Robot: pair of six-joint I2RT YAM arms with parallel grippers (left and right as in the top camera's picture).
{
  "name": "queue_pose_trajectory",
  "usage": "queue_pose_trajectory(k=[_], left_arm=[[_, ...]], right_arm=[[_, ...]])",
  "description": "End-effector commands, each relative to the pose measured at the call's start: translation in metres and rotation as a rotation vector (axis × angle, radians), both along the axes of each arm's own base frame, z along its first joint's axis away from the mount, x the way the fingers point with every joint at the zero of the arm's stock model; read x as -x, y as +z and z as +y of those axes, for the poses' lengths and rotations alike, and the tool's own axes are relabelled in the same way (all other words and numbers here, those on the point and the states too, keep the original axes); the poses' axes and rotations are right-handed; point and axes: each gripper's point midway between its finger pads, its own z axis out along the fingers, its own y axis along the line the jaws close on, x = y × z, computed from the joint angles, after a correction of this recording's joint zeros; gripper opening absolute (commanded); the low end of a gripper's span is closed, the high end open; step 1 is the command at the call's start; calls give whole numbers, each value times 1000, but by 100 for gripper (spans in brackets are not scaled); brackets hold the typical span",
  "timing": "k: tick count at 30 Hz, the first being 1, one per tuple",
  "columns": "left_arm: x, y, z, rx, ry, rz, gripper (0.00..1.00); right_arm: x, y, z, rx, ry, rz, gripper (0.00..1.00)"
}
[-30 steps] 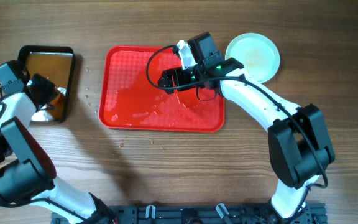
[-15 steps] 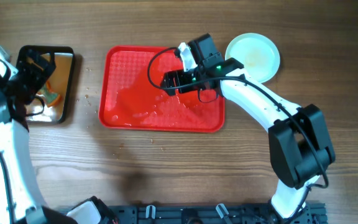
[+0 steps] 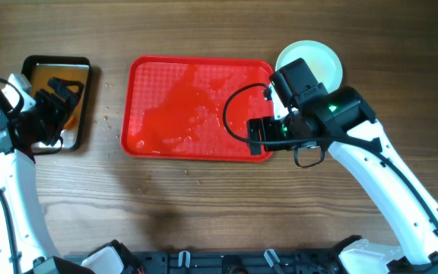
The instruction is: Clean dirty plates on tray and stack at the side
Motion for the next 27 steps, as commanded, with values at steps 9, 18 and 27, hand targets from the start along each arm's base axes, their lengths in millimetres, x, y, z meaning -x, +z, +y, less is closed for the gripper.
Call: queue_pose_trajectory(k=[9,18,27], left_arm=[[0,2,-3,13,-11,-12,100],[0,2,-3,13,-11,-12,100],[0,2,-3,13,-11,-12,100]], right_arm=[[2,-6,-16,97,-17,3,100],[-18,21,-41,182,-42,-202,100],[-23,60,-66,-59,-152,-506,100]])
